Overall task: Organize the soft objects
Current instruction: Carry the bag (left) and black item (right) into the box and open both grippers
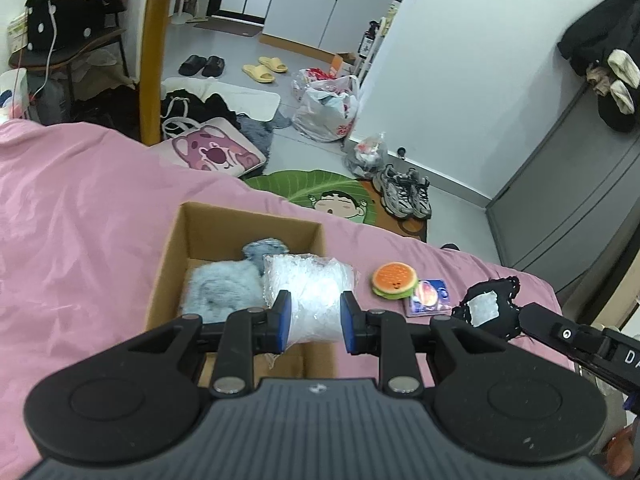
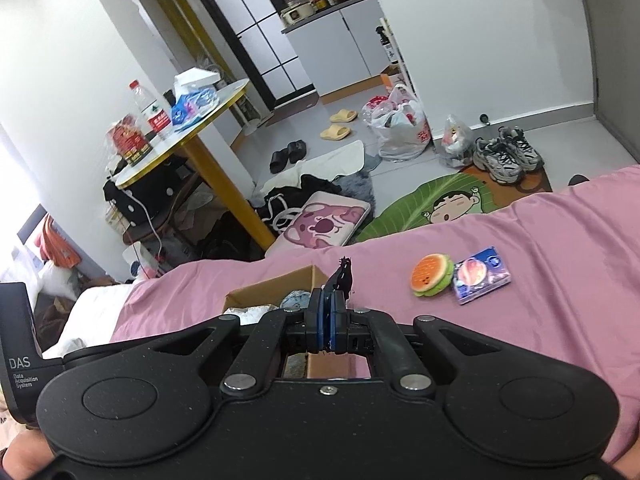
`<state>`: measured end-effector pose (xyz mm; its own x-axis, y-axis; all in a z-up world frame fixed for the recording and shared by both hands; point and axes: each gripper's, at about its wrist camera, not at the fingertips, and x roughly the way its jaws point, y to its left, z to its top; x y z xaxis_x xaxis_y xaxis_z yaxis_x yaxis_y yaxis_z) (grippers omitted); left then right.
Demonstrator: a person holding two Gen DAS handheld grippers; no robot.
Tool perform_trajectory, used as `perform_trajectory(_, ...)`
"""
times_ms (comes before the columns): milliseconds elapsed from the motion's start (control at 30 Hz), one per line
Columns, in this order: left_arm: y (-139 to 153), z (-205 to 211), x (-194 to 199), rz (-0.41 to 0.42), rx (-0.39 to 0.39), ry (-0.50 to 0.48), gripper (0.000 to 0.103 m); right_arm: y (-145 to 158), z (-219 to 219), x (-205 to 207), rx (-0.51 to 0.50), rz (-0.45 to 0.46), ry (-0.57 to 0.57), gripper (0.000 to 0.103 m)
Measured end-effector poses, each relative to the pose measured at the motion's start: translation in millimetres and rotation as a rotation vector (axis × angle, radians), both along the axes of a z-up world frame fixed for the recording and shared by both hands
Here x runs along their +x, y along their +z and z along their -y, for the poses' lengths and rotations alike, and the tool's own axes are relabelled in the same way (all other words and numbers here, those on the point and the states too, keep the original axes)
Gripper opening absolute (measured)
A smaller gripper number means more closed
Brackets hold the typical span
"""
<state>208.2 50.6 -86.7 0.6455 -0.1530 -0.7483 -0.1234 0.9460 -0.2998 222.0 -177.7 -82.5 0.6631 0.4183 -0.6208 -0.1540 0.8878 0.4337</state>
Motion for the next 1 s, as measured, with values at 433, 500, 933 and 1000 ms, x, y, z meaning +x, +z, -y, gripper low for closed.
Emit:
perform_trajectory(433,-19.1,-43.6,-1.2,-0.047,-0.024,0.046,0.025,-9.9,-47.2,12.4,-0.009,-0.028,0.051,0.003)
perform_trajectory(500,-22.3,-47.3,-2.4,-0.058,-0.021,0.053,0.025,-13.5,-54.1,12.4,-0.007,-0.035,0.061,0.003)
perform_trajectory(933,-37.1,-66.3,-10.0,-0.111,0.0,0.094,0.028,-21.5,-76.5,10.0,0.033,-0.092,0.12,0.003)
perform_trajectory(1000,-35.7,-69.5,-9.8,-0.113,-0.001,0.103,0.028,-22.1,-77.9,9.0,0.035,-0.098,0.131,0.003)
